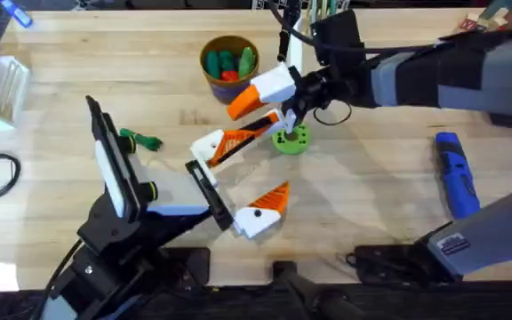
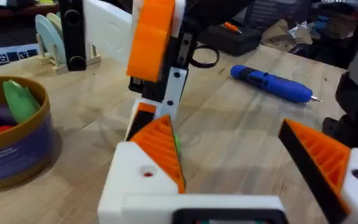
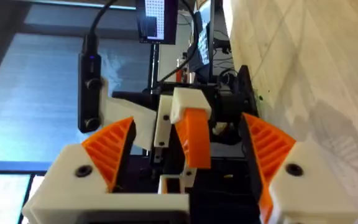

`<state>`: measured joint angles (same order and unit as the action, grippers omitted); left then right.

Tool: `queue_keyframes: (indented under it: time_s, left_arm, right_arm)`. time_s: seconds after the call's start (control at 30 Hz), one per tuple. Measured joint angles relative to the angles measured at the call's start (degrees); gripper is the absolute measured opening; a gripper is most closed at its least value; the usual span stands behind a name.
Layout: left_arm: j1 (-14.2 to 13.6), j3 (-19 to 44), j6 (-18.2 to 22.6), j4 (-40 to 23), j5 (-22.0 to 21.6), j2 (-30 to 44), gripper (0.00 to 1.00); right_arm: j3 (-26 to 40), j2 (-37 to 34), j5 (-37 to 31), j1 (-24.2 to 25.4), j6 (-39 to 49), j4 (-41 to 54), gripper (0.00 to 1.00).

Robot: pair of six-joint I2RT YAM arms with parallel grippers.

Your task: Pick up the gripper from the table and insert it into the empty holder that is missing its gripper. Then pick up a screw, insert it into the mounting hole, and use the screwdriver to tighten it. Finally, clean up the table by picking up the vegetable and placing it into the bucket.

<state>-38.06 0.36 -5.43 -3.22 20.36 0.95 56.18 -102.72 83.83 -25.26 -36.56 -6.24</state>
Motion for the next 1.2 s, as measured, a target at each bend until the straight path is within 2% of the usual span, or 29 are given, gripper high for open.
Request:
queue_keyframes:
  time_s: [0.07, 0.2, 0.27, 0.33, 0.37, 0.53, 0.77, 1.2]
  left_arm:
    - [0.00, 0.00, -0.02, 0.00, -0.15, 0.00, 0.986]
    - [0.00, 0.00, -0.02, -0.02, -1.17, 0.00, 0.986]
    - [0.00, 0.00, -0.02, -0.04, -1.64, 0.00, 0.985]
    - [0.00, 0.00, -0.02, -0.04, -1.77, 0.00, 0.985]
    - [0.00, 0.00, -0.04, -0.04, -1.77, 0.00, 0.985]
    - [0.00, 0.00, -0.04, -0.04, -1.92, 0.00, 0.985]
    - [0.00, 0.00, 0.09, -0.02, -1.97, 0.00, 0.986]
    - [0.00, 0.00, -0.17, -0.11, -2.20, 0.00, 0.986]
  right_arm:
    - [0.00, 0.01, 0.25, -0.01, 2.12, 2.76, 0.946]
    - [0.00, 0.00, 0.33, -0.07, 6.41, 7.85, 0.813]
    - [0.00, 0.01, 0.38, -0.07, 7.99, 8.94, 0.704]
    - [0.00, 0.02, 0.35, -0.07, 9.00, 9.51, 0.522]
    - [0.00, 0.00, 0.33, -0.07, 9.31, 9.61, 0.463]
    - [0.00, 0.02, 0.28, -0.07, 10.21, 9.66, 0.376]
    - [0.00, 0.02, -0.22, -0.07, 10.49, 9.77, 0.018]
    - [0.00, 0.02, -1.41, -0.07, 10.08, 9.66, 0.012]
